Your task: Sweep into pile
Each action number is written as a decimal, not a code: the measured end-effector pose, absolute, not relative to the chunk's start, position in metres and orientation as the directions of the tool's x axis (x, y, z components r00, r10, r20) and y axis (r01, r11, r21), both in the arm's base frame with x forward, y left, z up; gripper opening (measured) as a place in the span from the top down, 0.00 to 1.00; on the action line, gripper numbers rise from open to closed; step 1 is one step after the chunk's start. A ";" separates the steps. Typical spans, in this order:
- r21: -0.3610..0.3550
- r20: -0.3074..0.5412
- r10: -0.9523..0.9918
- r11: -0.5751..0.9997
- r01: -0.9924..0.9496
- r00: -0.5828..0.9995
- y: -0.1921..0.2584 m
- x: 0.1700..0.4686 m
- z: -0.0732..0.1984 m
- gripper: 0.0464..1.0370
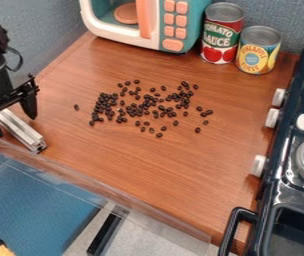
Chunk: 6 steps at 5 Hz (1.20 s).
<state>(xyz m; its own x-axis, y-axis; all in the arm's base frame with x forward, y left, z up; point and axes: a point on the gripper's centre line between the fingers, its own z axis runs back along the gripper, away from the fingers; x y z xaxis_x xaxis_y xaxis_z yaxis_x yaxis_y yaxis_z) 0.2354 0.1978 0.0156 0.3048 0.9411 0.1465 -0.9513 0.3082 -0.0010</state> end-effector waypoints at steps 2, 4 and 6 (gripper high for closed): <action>0.005 0.102 0.932 0.349 -0.937 0.347 0.194 0.232 0.008 0.64; -0.018 0.011 0.813 0.582 -0.813 0.582 0.173 0.206 0.052 0.65; -0.091 -0.035 0.705 0.704 -0.705 0.708 0.117 0.218 0.102 0.65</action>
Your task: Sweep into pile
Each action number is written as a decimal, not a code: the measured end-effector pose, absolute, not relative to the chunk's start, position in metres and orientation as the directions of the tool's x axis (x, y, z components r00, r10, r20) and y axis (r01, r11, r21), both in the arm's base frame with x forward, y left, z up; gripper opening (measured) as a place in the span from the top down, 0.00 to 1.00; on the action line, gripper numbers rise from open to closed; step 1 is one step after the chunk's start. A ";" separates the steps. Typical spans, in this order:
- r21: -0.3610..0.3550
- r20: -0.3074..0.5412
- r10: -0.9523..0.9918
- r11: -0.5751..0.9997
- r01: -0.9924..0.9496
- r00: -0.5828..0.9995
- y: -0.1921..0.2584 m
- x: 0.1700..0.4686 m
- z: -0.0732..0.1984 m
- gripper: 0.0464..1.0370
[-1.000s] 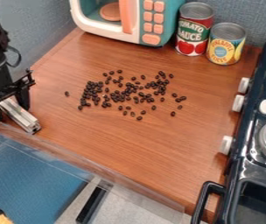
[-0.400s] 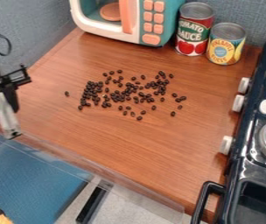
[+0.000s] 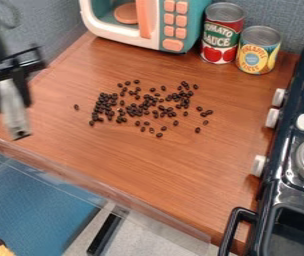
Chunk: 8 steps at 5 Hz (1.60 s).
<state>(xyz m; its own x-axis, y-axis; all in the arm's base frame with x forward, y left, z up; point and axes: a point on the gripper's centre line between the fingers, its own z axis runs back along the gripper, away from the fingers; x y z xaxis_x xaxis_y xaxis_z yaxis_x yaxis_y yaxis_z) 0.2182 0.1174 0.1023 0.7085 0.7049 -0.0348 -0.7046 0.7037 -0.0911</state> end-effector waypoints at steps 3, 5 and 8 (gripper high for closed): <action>-0.092 0.059 0.645 0.764 -0.639 0.762 0.007 0.305 0.111 0.65; -0.031 0.087 0.590 0.807 -0.590 0.802 -0.042 0.367 0.073 0.65; -0.011 0.113 0.563 0.825 -0.566 0.819 -0.064 0.427 0.040 0.65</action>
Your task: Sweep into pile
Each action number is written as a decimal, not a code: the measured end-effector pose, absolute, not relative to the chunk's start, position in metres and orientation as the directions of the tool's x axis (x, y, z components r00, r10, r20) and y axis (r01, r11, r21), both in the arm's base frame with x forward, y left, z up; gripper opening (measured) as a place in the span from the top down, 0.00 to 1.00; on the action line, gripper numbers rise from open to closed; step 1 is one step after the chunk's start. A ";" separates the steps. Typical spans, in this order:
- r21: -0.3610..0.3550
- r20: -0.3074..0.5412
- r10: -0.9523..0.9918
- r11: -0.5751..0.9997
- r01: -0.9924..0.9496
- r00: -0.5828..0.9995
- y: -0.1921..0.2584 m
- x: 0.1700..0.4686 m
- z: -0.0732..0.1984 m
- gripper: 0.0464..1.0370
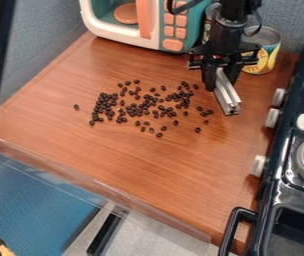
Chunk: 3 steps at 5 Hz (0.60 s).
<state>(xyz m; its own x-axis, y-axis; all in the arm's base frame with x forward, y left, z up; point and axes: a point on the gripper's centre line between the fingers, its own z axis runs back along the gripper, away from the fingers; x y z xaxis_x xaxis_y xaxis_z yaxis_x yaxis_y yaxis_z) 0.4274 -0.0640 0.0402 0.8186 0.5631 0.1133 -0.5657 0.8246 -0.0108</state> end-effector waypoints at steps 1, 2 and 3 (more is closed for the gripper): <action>-0.011 0.125 0.559 0.827 -0.562 0.820 -0.069 0.431 0.032 0.65; -0.038 0.144 0.569 0.821 -0.570 0.810 -0.073 0.435 0.030 0.65; -0.038 0.131 0.578 0.814 -0.579 0.805 -0.074 0.430 0.022 0.65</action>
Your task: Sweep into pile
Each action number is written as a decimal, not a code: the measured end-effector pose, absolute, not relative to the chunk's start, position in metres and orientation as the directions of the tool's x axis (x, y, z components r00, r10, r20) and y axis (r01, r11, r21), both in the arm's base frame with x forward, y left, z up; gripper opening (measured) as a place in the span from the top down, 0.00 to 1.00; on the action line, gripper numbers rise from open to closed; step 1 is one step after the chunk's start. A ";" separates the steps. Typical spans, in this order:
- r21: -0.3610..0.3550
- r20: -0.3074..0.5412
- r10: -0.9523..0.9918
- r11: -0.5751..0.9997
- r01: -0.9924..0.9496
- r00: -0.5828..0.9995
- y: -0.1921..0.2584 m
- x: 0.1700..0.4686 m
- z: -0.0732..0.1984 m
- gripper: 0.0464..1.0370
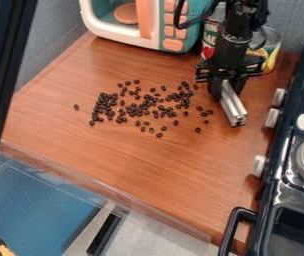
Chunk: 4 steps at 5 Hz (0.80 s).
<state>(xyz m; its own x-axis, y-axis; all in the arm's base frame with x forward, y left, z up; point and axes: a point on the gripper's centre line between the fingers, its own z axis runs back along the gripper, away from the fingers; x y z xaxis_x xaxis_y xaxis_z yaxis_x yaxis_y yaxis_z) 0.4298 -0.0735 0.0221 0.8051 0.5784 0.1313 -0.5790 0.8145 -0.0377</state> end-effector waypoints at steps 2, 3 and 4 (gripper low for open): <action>-0.032 0.111 0.574 0.818 -0.574 0.811 -0.068 0.423 0.011 0.65; -0.036 0.119 0.583 0.811 -0.584 0.803 -0.057 0.420 0.009 0.65; -0.022 0.123 0.581 0.812 -0.583 0.805 -0.047 0.413 0.008 0.65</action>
<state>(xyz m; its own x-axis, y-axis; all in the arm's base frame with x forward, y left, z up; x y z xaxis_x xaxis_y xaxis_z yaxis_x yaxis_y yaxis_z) 0.4131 -0.0469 0.0080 0.8046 0.5808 0.1234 -0.5830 0.8122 -0.0216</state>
